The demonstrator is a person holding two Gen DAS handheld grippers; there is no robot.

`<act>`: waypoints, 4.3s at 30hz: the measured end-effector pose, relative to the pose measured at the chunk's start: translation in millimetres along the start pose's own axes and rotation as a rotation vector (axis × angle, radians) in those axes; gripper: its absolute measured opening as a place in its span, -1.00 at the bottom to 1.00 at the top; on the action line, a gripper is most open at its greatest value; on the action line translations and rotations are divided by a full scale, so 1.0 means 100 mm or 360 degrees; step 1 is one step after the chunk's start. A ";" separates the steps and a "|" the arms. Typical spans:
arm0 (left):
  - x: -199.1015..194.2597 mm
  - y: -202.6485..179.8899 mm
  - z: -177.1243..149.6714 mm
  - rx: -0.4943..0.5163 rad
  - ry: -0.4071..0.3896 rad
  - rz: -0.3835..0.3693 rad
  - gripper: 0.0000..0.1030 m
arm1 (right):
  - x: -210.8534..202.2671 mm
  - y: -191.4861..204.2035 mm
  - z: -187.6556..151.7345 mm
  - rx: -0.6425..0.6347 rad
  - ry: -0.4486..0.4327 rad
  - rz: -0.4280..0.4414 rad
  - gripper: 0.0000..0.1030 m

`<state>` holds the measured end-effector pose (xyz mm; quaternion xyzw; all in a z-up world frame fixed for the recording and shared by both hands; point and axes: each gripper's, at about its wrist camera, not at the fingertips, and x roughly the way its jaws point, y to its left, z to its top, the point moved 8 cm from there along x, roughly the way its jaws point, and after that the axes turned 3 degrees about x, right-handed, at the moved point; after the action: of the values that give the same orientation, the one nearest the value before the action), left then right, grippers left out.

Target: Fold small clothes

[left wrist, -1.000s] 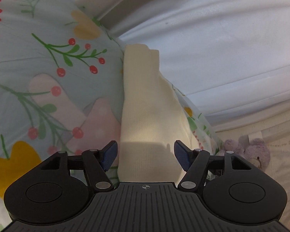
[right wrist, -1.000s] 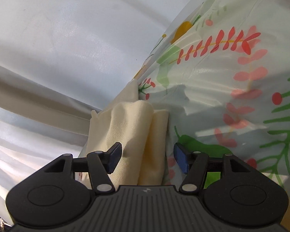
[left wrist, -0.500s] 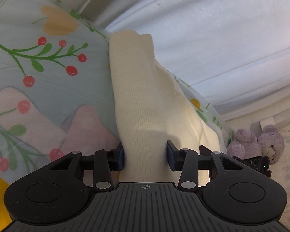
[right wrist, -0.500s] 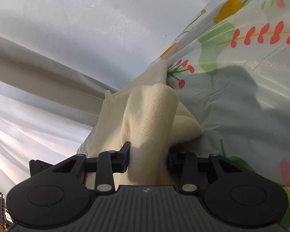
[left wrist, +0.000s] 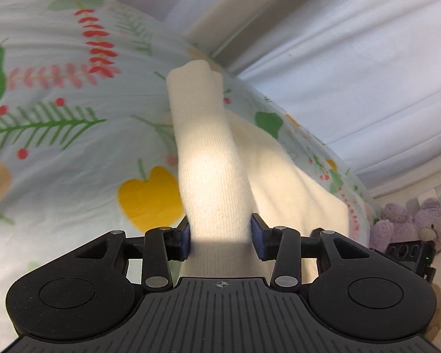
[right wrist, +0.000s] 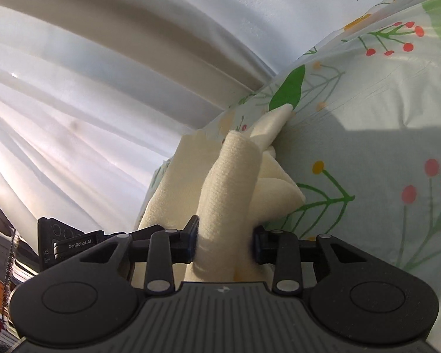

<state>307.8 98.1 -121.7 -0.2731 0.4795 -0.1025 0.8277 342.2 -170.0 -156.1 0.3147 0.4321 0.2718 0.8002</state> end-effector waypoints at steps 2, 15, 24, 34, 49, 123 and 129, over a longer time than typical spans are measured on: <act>-0.12 0.18 -0.04 -0.0058 -0.0046 0.0080 -0.13 | -0.13 -0.02 0.02 -0.0129 -0.0148 -0.0271 -0.02; -0.08 0.03 0.48 0.0018 -0.0477 0.0541 -0.01 | 1.05 0.98 0.12 -0.1258 -0.0007 -0.0708 -0.37; 0.50 0.04 0.53 0.0198 -0.0415 0.0718 0.40 | 0.83 0.57 0.23 -0.1003 -0.0306 -0.0829 -0.98; 0.53 -0.02 0.56 0.0315 -0.0414 0.0831 0.51 | 0.86 0.69 0.24 -0.0994 -0.0229 -0.0810 -0.96; 0.67 0.11 0.74 0.0334 -0.0437 0.0918 0.89 | 1.16 0.60 0.40 -0.1140 -0.0211 -0.0935 -0.87; -0.84 0.09 -1.15 0.0324 -0.0145 0.0868 0.89 | -0.75 0.50 -1.72 -0.0468 0.0161 -0.0750 0.80; -0.95 0.04 -1.24 0.0369 -0.0107 0.0985 0.89 | -1.03 0.52 -1.70 -0.0326 0.0048 -0.0897 0.92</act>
<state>152.4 98.9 -102.5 -0.0217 0.4972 0.1088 0.8605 137.5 -163.0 -137.3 0.0958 0.4847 0.0857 0.8652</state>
